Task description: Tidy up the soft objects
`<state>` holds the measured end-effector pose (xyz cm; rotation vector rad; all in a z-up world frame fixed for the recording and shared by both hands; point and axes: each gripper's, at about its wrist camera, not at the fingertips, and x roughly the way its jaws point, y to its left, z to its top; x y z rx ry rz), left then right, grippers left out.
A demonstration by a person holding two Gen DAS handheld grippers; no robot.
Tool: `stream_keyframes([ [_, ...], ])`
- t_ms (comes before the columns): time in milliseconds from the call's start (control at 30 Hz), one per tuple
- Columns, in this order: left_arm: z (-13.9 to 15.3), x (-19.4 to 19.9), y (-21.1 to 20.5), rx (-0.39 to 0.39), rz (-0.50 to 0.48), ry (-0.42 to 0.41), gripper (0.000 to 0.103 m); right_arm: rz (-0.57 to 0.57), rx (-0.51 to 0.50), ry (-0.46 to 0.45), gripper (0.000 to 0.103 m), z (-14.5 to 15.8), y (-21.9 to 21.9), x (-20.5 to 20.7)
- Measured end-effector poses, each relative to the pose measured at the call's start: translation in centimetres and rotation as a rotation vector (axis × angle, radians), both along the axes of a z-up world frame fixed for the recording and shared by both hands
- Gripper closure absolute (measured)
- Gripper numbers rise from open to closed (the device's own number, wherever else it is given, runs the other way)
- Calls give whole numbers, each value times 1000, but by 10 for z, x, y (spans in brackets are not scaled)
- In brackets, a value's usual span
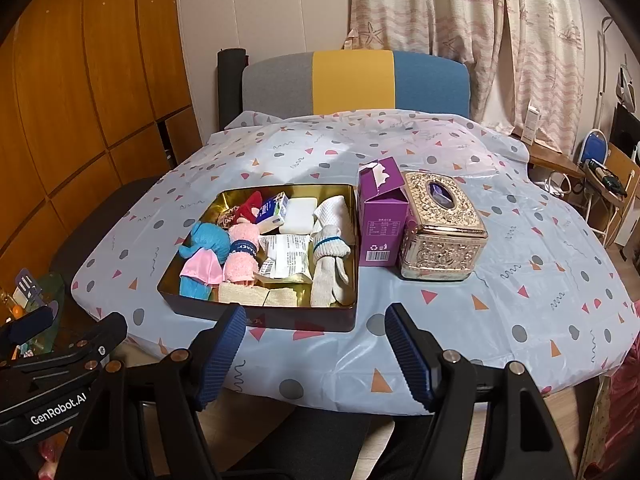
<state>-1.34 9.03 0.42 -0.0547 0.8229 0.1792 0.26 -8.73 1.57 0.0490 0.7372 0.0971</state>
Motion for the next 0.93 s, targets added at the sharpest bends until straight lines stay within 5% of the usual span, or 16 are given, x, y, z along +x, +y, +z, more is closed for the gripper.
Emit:
stream_keyframes([
  [933,-13,10,4,-43,5,62,0,0,9,18,30,-6,-2,2],
])
